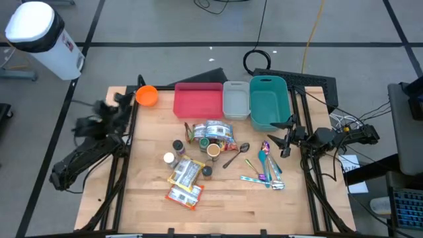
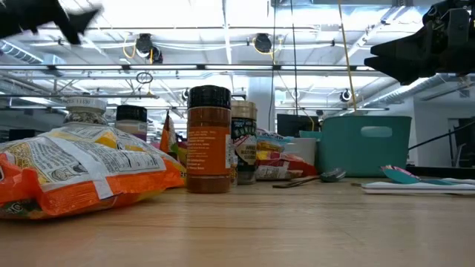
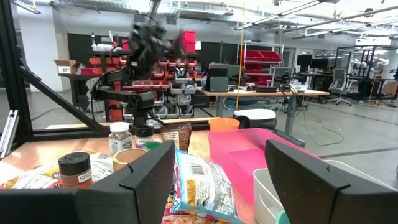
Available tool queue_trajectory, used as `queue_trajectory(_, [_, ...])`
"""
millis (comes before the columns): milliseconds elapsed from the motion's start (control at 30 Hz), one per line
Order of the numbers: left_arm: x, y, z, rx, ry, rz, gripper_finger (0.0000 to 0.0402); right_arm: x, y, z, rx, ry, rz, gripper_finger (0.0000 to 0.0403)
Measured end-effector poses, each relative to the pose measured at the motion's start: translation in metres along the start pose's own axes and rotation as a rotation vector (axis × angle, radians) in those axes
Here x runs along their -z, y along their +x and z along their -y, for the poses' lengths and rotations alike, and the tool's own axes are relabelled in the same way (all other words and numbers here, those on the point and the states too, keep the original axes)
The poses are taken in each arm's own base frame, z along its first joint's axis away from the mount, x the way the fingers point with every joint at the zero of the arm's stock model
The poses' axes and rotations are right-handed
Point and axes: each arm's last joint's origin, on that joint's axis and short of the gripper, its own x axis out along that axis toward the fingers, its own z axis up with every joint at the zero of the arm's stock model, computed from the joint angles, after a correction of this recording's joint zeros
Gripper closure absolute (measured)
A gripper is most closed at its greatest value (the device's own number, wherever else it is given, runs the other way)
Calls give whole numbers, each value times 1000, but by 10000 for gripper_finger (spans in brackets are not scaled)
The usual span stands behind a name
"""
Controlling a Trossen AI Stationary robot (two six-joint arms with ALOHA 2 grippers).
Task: Pick & Place Food Item
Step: Put the orange seasoning bag into the red bin
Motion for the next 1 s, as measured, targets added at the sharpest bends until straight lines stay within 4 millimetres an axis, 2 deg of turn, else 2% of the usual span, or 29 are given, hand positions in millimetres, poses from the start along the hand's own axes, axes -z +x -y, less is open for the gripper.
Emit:
queue_trajectory(67, [-12, 1, 10, 145, 90, 40, 66, 0, 0, 0, 0, 1, 1, 161])
queue_trajectory(133, [-21, 8, 14, 205, 94, -1, 66, 0, 0, 0, 0, 0, 0, 161])
queue_trajectory(267, [-18, 38, 3, 65, -18, -277, 66, 0, 0, 0, 0, 0, 0, 161])
queue_trajectory(367, [-13, 66, -6, 51, -66, -412, 66, 0, 0, 0, 0, 1, 1, 161])
queue_trajectory(600, [-6, 116, -22, 8, -256, -483, 66, 0, 0, 0, 0, 0, 0, 161])
queue_trajectory(733, [7, 126, -31, -31, -328, -516, 66, 0, 0, 0, 0, 1, 1, 161])
queue_trajectory(833, [14, 131, -36, -27, -292, -526, 66, 0, 0, 0, 0, 1, 1, 161])
queue_trajectory(1000, [36, 131, -47, -56, -217, -649, 66, 0, 0, 0, 0, 1, 1, 161])
